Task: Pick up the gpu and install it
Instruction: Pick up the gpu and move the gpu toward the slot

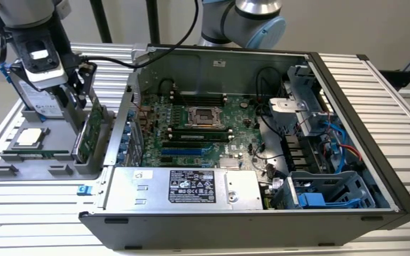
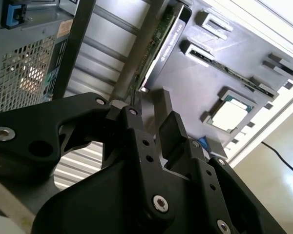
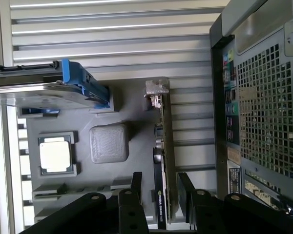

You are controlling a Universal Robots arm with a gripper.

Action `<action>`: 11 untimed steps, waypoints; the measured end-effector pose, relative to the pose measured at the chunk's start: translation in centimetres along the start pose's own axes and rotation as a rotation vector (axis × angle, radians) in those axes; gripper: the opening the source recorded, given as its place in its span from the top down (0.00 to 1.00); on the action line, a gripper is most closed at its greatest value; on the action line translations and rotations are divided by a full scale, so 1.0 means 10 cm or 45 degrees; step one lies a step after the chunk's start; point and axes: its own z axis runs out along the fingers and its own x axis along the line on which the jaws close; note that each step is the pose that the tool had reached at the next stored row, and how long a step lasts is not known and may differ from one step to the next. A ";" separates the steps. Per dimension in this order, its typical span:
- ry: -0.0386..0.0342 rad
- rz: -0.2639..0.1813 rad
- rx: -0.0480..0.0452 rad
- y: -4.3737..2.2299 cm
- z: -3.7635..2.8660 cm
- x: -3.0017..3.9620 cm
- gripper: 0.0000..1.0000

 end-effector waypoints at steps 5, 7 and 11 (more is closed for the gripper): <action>-0.0001 0.000 0.000 -0.001 0.015 0.000 0.00; 0.0000 0.000 0.000 -0.001 0.020 0.000 0.00; -0.0001 0.000 0.000 -0.001 0.032 0.000 0.00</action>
